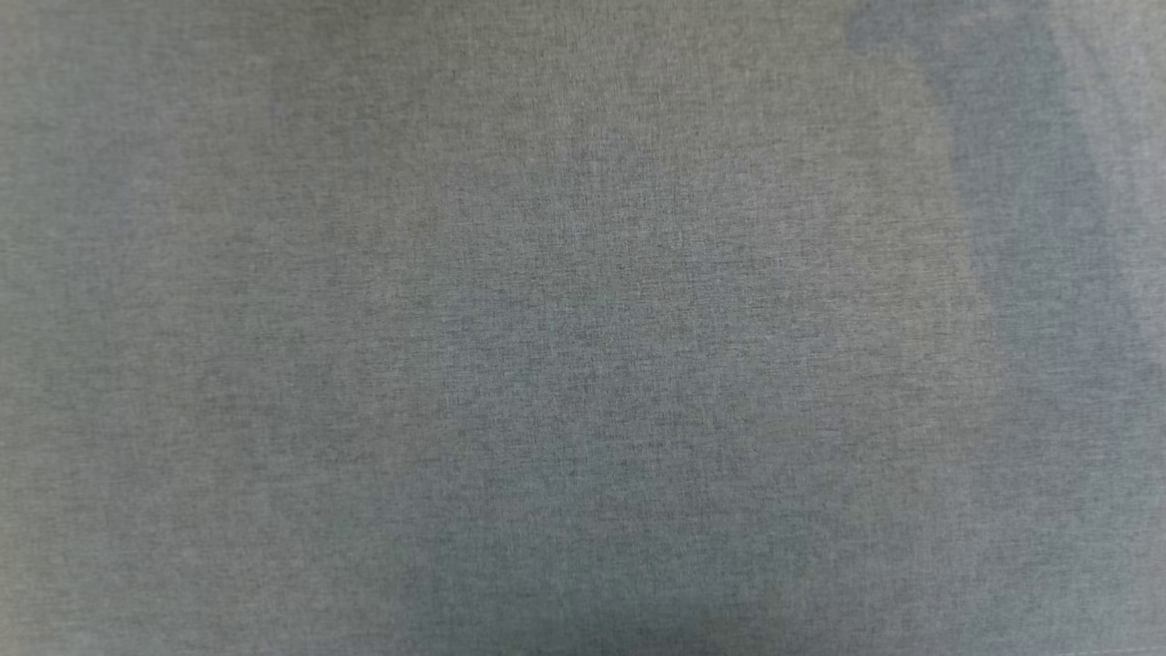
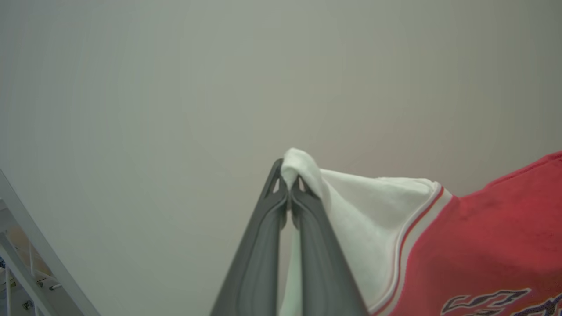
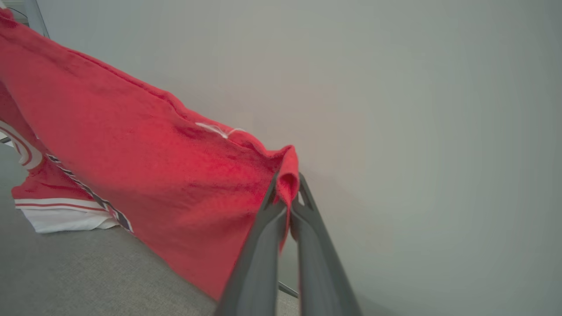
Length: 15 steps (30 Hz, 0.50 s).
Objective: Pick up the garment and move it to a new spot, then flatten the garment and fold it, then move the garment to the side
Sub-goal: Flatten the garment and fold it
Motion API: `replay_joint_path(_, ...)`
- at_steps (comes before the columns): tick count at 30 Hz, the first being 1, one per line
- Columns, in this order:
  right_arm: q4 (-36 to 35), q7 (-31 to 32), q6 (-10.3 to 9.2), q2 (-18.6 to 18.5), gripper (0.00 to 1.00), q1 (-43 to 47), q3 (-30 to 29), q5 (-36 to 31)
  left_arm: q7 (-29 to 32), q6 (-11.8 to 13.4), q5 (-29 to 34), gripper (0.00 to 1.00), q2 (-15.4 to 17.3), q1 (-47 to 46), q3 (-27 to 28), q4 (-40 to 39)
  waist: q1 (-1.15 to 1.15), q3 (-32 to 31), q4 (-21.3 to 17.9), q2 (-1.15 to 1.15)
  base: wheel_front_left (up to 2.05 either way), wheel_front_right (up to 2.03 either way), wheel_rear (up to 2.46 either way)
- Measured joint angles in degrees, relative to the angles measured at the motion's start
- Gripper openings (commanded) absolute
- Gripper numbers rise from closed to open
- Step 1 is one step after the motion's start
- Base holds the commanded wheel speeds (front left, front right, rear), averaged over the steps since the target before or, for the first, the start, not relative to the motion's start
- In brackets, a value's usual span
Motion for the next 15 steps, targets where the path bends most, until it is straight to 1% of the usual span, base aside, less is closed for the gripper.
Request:
replay_joint_path(5, -3.13, -0.78, 0.00, -2.53, 0.00, 7.10, 5.39, 4.36, 0.00, 1.04, -1.08, 0.00, 0.42, 13.45, 1.80, -5.94, -0.01, -3.13, 0.41, 0.00, 0.00, 0.00, 0.00)
replay_joint_path(15, -11.43, -2.61, 0.00, -8.31, 0.00, 24.69, 14.34, 12.11, 0.00, 6.30, -3.79, 0.00, 1.70, 44.82, 6.25, -18.05, -0.01, -11.35, 1.10, 0.00, 0.00, 0.00, 0.00)
